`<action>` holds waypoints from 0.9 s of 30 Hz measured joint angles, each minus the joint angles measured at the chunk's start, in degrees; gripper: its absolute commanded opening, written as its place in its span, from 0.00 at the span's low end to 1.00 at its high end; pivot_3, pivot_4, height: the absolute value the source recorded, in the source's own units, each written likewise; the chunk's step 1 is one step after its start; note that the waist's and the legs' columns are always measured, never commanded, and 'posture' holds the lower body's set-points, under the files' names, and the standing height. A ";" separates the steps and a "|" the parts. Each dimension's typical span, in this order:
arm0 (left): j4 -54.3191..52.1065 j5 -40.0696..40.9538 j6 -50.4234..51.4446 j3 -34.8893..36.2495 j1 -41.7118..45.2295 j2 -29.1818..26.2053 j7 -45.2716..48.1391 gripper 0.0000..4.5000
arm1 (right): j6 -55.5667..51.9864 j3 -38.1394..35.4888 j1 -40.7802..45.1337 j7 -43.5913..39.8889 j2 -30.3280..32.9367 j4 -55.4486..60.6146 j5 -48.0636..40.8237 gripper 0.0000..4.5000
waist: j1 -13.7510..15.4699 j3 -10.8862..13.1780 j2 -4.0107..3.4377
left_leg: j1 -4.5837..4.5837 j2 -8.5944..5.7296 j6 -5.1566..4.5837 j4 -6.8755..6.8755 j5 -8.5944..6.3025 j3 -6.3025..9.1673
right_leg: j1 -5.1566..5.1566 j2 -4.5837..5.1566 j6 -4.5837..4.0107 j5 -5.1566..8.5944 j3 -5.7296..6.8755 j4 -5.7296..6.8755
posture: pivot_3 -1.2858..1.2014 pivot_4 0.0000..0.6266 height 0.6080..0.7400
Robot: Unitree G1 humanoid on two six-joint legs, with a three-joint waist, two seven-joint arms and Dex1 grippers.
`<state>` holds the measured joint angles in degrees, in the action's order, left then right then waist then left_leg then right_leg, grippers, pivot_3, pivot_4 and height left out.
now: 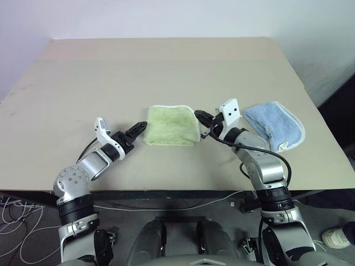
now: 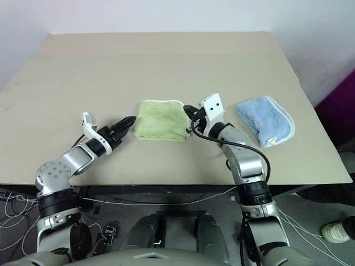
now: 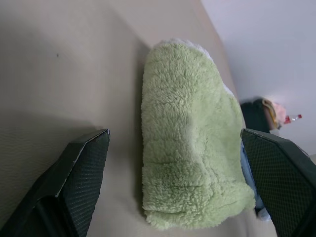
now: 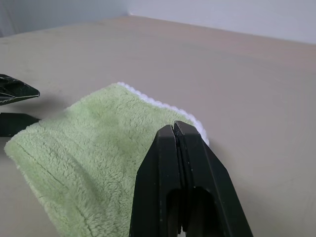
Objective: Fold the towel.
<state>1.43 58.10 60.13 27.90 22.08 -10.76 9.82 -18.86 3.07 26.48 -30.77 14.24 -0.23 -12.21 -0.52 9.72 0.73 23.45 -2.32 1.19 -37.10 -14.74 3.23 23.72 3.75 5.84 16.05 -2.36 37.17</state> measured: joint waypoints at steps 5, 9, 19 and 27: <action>-1.74 1.38 2.70 -1.27 -0.26 1.69 -1.18 0.99 | -0.18 0.00 -0.33 0.16 0.00 0.01 0.00 0.00 | 0.09 0.00 0.00 | -0.01 -0.03 0.00 -0.02 0.00 0.03 | -0.03 0.02 0.00 0.00 0.02 -0.01 | 0.52 0.24 1.00; -2.26 2.57 4.84 -2.29 -0.28 2.08 -1.48 0.99 | -0.31 0.00 -0.40 0.34 0.00 0.03 0.00 0.00 | 0.04 0.00 0.00 | -0.02 -0.03 0.00 -0.01 0.00 0.03 | -0.04 0.01 0.00 0.00 0.02 -0.01 | 0.52 0.24 1.00; -1.10 2.76 5.87 -3.03 -0.30 2.74 -2.48 0.55 | -0.31 0.00 -0.46 0.68 -0.01 0.03 0.01 0.00 | -0.02 0.00 0.01 | -0.02 -0.03 0.01 -0.01 0.01 0.03 | -0.04 -0.01 0.00 0.00 0.02 -0.01 | 0.52 0.24 1.00; -1.19 3.13 5.70 -3.80 -0.51 3.18 -2.53 0.01 | -0.31 0.00 -0.45 0.70 -0.05 0.03 0.01 0.00 | -0.09 0.00 0.00 | -0.03 -0.02 0.02 -0.01 0.01 0.03 | -0.04 -0.02 0.00 0.00 0.01 -0.01 | 0.52 0.24 1.00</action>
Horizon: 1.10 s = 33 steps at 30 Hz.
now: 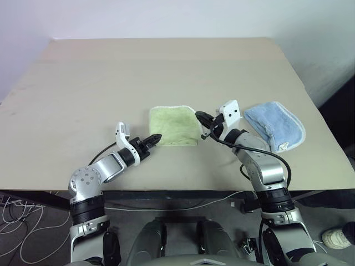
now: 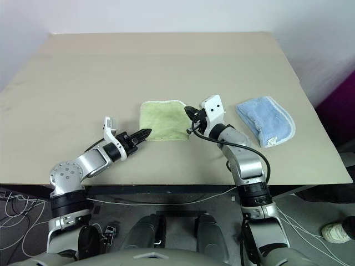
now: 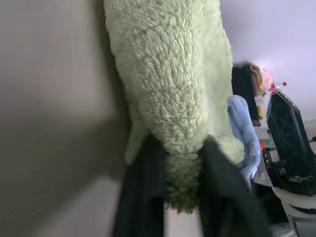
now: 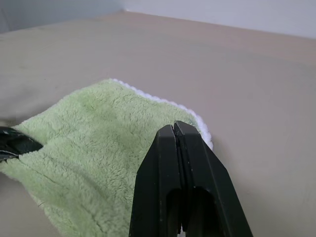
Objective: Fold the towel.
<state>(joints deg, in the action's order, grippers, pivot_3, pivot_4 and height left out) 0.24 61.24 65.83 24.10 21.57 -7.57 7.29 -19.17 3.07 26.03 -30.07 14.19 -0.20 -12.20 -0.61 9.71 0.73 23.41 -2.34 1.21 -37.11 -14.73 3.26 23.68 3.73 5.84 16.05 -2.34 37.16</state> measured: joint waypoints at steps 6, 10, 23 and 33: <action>0.04 0.69 -0.84 0.62 -0.18 0.48 -0.49 0.01 | 0.00 0.01 0.00 0.00 -0.01 0.00 0.00 0.00 | 0.00 0.00 0.00 | 0.00 0.00 0.00 0.00 0.00 0.00 | 0.00 0.00 0.00 0.00 0.00 0.00 | 0.52 0.24 1.00; 2.58 1.26 -2.47 2.00 1.94 1.38 -3.27 0.01 | 0.02 -0.04 0.11 0.07 0.00 -0.01 0.00 0.00 | 0.02 0.00 0.00 | -0.01 0.01 0.03 -0.01 0.02 0.01 | 0.00 -0.01 0.00 0.00 0.01 0.03 | 0.52 0.24 1.00; 31.02 -6.36 -30.51 13.54 25.86 -16.69 -3.10 0.01 | 0.50 -0.42 1.61 0.66 0.41 -0.10 0.00 0.00 | -0.78 0.03 0.05 | 0.02 0.07 0.35 0.13 0.20 -0.12 | 0.23 -0.13 0.00 0.00 -0.09 0.06 | 0.52 0.24 1.00; 38.92 -10.62 -44.14 21.92 13.07 -21.08 0.65 0.01 | 0.50 -0.69 0.69 1.48 0.45 0.12 0.05 0.00 | 0.05 0.02 0.11 | 0.10 0.02 0.11 0.05 0.06 -0.03 | 0.20 0.05 0.00 0.00 -0.04 0.06 | 0.52 0.24 1.00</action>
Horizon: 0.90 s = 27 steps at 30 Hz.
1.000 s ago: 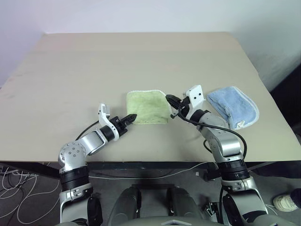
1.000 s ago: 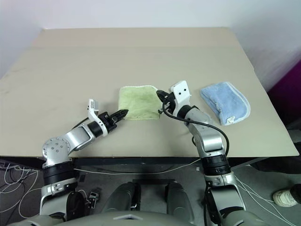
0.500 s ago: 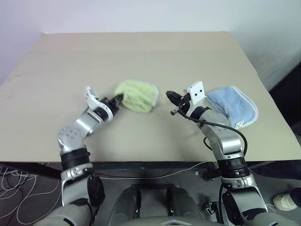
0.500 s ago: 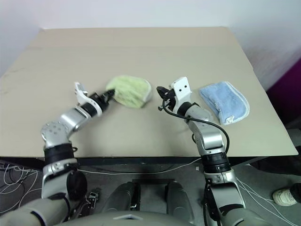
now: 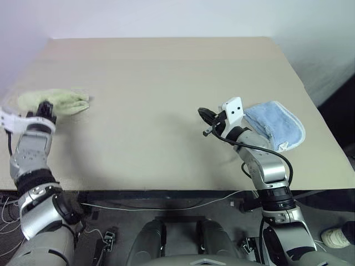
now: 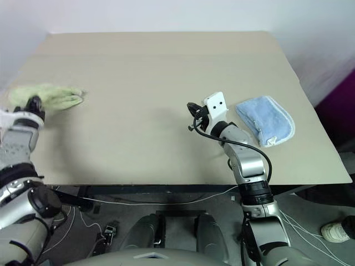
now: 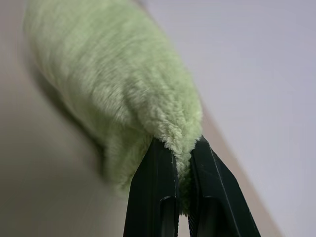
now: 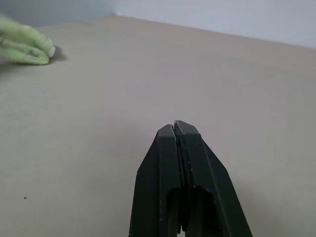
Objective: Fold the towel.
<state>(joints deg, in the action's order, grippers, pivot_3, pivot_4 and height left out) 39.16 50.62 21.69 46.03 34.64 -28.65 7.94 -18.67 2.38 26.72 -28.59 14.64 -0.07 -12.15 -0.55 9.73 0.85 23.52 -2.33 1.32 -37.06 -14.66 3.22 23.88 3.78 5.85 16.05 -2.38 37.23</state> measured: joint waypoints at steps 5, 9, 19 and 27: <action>-9.30 2.53 0.12 2.20 -7.25 6.18 -2.47 0.14 | 0.00 0.10 0.02 -0.42 0.15 -0.14 0.07 0.00 | -0.24 -0.03 0.05 | 0.01 0.04 -0.01 0.03 -0.01 0.02 | 0.04 0.05 0.00 0.00 -0.04 0.02 | 0.52 0.24 1.00; -14.08 5.22 0.69 2.80 -10.56 9.29 -4.06 0.43 | 0.02 0.43 0.18 -1.15 0.25 -0.64 0.18 0.00 | -0.33 -0.03 0.05 | 0.01 0.05 -0.01 0.03 -0.01 0.00 | 0.06 0.02 0.00 0.00 -0.03 0.03 | 0.52 0.24 1.00; -22.97 10.52 5.64 2.22 -14.30 10.21 -5.25 0.99 | 0.31 1.24 0.72 -2.08 -0.04 -1.72 0.63 0.00 | -0.28 -0.03 0.06 | 0.01 0.04 -0.01 0.01 -0.01 -0.01 | 0.03 -0.05 0.00 0.00 -0.03 0.03 | 0.52 0.24 1.00; -33.17 3.79 12.89 -17.39 -14.31 13.75 -3.61 0.99 | 0.34 1.20 0.86 -1.86 -0.57 -2.25 0.66 0.00 | -0.05 -0.04 0.08 | 0.00 0.01 0.01 -0.02 0.01 0.05 | -0.04 -0.09 0.00 0.00 0.04 0.03 | 0.52 0.24 1.00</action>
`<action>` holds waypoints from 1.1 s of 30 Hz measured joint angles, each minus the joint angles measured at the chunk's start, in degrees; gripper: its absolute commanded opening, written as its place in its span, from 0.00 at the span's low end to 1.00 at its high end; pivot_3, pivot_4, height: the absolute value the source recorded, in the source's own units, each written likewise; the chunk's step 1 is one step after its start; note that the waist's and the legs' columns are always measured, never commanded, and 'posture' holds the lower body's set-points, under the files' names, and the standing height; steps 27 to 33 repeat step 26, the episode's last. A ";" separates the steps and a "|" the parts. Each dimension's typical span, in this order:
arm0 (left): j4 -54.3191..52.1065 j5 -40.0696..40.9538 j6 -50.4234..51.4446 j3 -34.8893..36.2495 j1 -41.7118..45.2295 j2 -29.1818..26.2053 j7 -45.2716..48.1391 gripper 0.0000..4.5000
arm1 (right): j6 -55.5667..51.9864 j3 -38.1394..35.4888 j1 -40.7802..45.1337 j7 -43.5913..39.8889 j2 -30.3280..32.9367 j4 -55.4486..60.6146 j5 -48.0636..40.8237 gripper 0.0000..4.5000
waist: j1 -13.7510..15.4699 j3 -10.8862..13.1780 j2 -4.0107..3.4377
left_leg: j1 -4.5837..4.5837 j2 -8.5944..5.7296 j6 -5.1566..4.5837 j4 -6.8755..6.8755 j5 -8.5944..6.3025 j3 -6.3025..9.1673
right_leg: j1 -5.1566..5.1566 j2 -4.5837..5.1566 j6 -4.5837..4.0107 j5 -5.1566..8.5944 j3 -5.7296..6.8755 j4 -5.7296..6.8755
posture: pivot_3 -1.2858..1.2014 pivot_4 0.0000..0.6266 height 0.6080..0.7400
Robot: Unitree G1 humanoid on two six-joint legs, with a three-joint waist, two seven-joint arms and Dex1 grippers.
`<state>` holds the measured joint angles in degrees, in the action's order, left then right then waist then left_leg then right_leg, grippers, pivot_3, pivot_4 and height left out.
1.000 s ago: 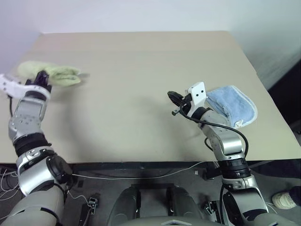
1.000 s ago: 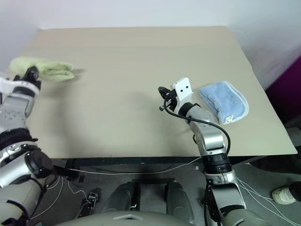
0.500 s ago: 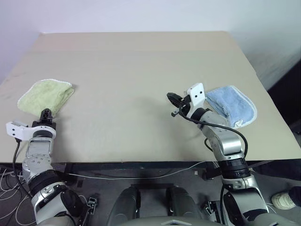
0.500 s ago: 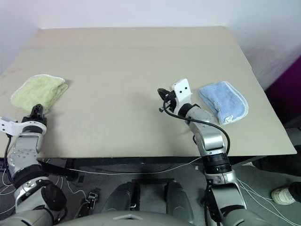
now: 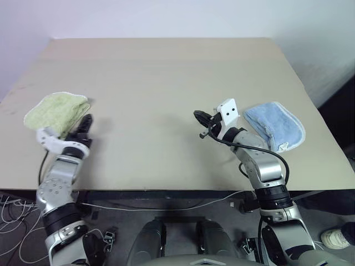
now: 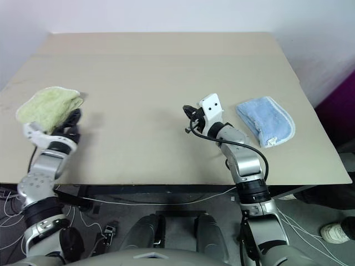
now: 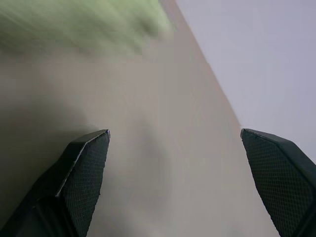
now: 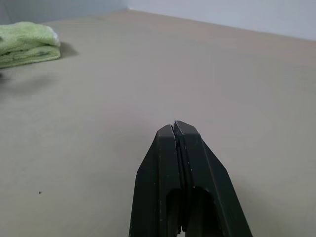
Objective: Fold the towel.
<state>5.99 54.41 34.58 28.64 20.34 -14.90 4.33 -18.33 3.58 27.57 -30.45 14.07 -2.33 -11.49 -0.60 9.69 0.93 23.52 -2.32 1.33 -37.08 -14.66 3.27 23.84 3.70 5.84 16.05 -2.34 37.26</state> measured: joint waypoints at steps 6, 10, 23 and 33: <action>0.05 -22.03 -10.22 -24.03 8.20 -3.60 12.09 0.99 | 0.00 -0.55 -0.48 2.29 -0.73 0.08 -0.01 0.00 | -0.56 -0.01 -0.03 | -0.02 0.05 0.25 0.10 0.15 -0.15 | 0.08 -0.10 -0.01 0.00 -0.09 -0.03 | 0.52 0.24 1.00; 5.79 -28.45 -19.06 -26.02 9.28 -4.15 17.94 0.99 | 0.06 -3.84 -2.18 5.34 0.22 0.12 0.05 0.00 | -0.50 -0.01 -0.07 | -0.01 0.11 0.19 0.15 0.12 -0.22 | 0.17 -0.11 -0.02 0.01 -0.16 0.00 | 0.52 0.24 1.00; 10.78 -33.44 -26.16 -21.29 2.98 -7.86 23.01 0.99 | 3.03 -5.48 -4.96 6.98 1.36 -0.81 1.36 0.00 | -0.24 -0.01 -0.06 | 0.00 0.08 0.00 0.05 0.01 -0.20 | 0.14 -0.05 -0.01 0.00 -0.15 0.06 | 0.52 0.24 1.00; 10.78 -34.07 -26.16 -20.75 2.69 -8.09 22.77 0.99 | 3.92 -4.87 -3.67 6.98 0.26 -2.36 1.36 0.00 | -0.16 -0.01 -0.06 | 0.00 0.06 0.00 0.04 0.01 -0.19 | 0.14 -0.04 -0.01 0.00 -0.13 0.06 | 0.52 0.24 1.00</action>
